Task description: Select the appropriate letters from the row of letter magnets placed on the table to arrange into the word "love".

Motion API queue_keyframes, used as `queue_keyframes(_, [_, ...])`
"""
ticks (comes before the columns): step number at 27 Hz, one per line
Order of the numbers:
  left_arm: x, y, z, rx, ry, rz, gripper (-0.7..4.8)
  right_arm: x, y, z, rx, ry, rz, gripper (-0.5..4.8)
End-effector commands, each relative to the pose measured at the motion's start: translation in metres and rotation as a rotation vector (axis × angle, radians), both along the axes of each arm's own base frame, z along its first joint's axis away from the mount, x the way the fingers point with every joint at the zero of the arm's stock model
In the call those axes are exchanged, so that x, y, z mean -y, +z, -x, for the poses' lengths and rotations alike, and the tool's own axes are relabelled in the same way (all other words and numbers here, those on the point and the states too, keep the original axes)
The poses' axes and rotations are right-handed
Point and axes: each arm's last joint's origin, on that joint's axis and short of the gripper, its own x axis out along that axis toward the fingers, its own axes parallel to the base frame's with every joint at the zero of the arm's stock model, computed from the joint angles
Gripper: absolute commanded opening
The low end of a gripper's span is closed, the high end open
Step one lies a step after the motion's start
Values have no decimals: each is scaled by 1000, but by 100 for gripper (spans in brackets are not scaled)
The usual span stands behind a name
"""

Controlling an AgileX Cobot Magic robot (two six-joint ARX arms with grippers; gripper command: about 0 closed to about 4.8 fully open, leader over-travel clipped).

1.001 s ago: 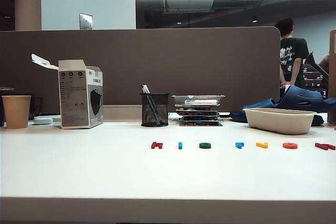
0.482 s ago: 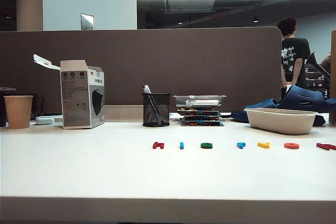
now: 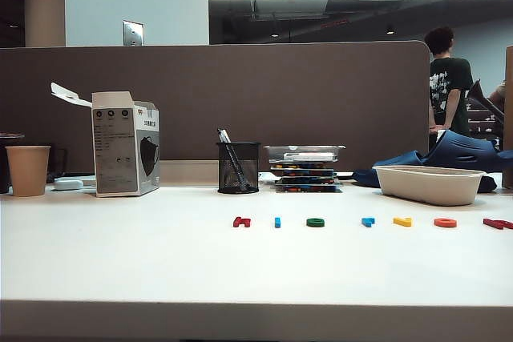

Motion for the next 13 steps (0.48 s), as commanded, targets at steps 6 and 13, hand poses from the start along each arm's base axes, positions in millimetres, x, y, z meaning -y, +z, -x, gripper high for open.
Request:
queue_keyframes(6, [46,-7,-6,-117,28,-48,-5,0,1,0,19,3,2,3])
queue_keyframes(13, [81,-12,-3,-128,36,-65,-5,0,1,0,19,-2,1,3])
